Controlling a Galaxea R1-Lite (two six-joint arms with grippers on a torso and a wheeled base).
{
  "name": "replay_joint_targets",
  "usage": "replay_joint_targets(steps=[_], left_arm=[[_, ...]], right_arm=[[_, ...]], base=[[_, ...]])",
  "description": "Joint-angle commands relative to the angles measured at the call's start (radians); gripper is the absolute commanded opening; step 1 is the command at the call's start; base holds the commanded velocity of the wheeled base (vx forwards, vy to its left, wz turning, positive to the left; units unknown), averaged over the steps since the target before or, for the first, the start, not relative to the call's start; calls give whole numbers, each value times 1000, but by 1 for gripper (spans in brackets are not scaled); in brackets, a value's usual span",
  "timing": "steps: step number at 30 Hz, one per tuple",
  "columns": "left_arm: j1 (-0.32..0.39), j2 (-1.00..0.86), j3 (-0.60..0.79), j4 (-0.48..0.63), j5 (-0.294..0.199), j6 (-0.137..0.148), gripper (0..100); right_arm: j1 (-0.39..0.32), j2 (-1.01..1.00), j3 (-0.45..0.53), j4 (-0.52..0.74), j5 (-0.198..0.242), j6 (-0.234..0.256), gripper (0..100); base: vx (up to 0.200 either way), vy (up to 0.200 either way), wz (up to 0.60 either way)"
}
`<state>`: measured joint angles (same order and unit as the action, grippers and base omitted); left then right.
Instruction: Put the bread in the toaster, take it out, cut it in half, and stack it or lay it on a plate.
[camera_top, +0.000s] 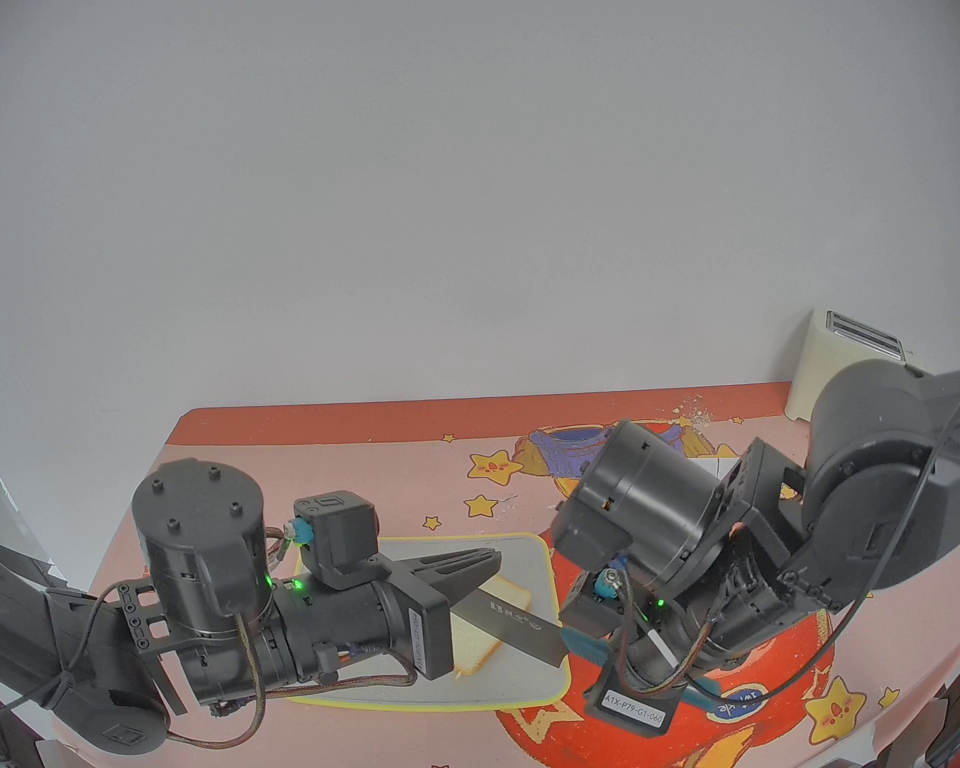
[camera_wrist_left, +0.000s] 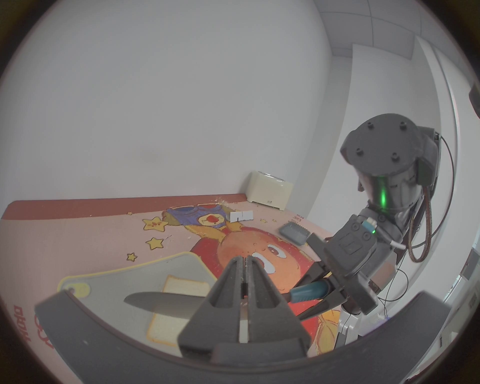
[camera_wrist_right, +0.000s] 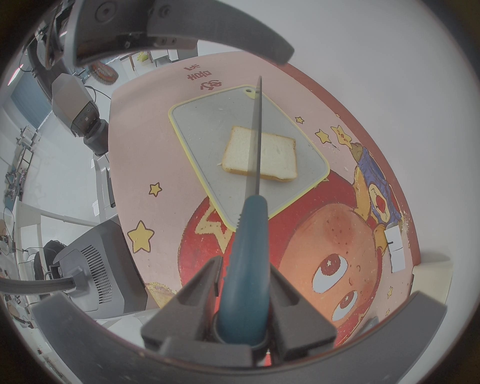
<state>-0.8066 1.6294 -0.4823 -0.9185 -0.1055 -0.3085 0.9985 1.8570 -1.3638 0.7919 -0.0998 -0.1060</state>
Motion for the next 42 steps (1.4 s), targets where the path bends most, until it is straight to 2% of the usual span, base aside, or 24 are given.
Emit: replay_joint_targets(steps=[1,4,8,13,14,17,20,24,31,35,42], left_arm=[[0,32,22,-51,-37,12,0],[3,84,41,-115,-42,45,0],[7,138,42,-226,-39,52,0],[20,213,73,-516,-39,51,0],[26,216,73,-537,-42,52,0],[56,236,79,-537,-45,52,0],[58,262,100,-537,-46,52,0],[60,273,137,-537,-57,62,0],[63,273,146,-540,-57,71,0],[61,274,145,-542,-57,72,0],[61,300,145,-543,-57,71,0]], right_arm=[[-6,16,-8,1,3,3,0],[-9,30,-11,-7,3,35,0],[-4,37,-38,1,3,42,0],[-1,48,-60,-3,0,54,0],[-1,50,-58,-3,-1,55,0],[0,57,-58,-3,-1,57,0],[0,79,-69,-7,-1,60,0],[2,99,-83,-10,-8,100,0],[11,93,-74,-7,-11,112,0],[15,96,-63,-8,-34,137,0],[15,100,-66,-7,-38,138,0]], base=[[0,0,0],[0,0,0],[0,0,0],[0,0,0],[0,0,0],[0,0,0],[0,0,0],[0,0,0],[0,0,0],[0,0,0],[0,0,0]])
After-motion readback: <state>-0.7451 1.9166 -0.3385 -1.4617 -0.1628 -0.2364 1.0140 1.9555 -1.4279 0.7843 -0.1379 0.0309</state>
